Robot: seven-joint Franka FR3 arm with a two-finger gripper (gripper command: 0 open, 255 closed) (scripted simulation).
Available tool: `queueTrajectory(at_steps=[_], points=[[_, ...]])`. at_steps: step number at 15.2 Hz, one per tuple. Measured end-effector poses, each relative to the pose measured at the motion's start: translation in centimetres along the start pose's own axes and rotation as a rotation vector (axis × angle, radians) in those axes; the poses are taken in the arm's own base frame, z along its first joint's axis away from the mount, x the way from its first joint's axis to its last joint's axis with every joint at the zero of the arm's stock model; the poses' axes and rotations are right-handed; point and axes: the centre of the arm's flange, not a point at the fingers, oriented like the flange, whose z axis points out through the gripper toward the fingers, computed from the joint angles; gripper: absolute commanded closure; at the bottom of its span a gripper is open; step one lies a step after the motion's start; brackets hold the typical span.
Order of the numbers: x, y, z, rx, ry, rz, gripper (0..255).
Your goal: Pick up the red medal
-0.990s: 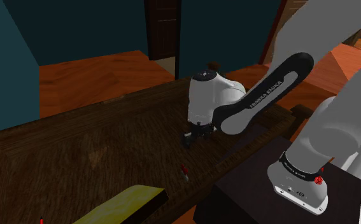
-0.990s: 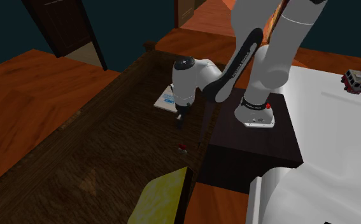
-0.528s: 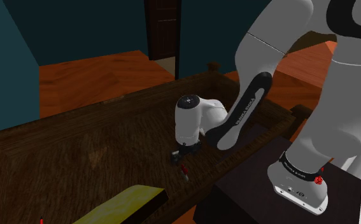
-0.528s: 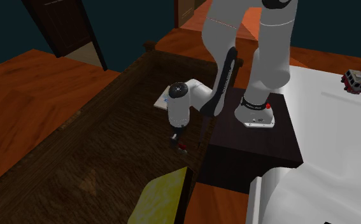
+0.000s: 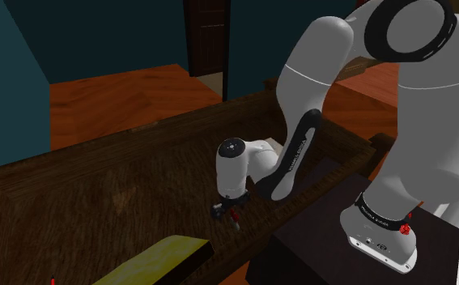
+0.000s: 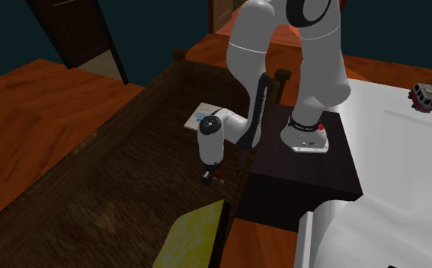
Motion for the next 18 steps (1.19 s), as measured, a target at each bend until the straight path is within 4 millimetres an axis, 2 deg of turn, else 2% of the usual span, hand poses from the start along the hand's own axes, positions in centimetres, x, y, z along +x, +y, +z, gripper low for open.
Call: queueTrajectory(at_steps=[2,3,13,18], points=[[-0.1,0.0,1.0,0.000,0.000,0.000,0],[-0.1,-0.1,1.2,0.000,0.000,0.000,255],[-0.1,-0.1,1.5,0.000,0.000,0.000,255],[-0.1,0.1,-0.6,0.000,0.000,0.000,255]])
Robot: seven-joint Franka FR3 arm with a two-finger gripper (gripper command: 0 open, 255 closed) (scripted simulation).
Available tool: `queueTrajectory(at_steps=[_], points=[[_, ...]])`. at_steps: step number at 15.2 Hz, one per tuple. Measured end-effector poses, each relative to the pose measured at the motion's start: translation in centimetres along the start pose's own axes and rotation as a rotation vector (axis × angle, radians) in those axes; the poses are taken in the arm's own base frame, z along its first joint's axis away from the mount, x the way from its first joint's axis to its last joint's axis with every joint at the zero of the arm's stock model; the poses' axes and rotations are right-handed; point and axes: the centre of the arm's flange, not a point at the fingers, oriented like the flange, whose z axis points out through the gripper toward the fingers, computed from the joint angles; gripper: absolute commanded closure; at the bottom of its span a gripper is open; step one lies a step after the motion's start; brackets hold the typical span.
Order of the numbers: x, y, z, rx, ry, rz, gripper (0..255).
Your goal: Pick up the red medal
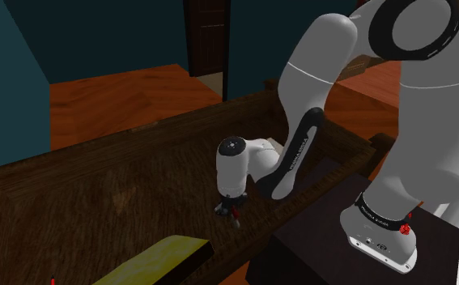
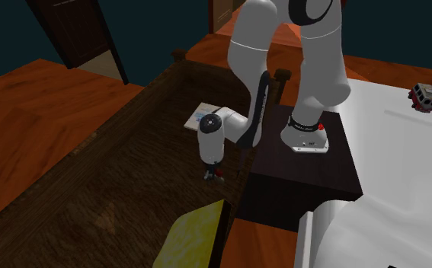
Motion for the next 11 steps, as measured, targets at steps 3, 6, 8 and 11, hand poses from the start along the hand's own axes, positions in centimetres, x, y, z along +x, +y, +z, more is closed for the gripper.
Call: queueTrajectory(at_steps=[3,6,8,11], points=[[0.0,0.0,-1.5,0.000,0.000,0.000,255],[0.1,0.1,-3.1,0.000,0.000,0.000,255],[0.0,0.2,-4.2,0.000,0.000,0.000,255],[0.1,0.2,-5.6,0.000,0.000,0.000,255]])
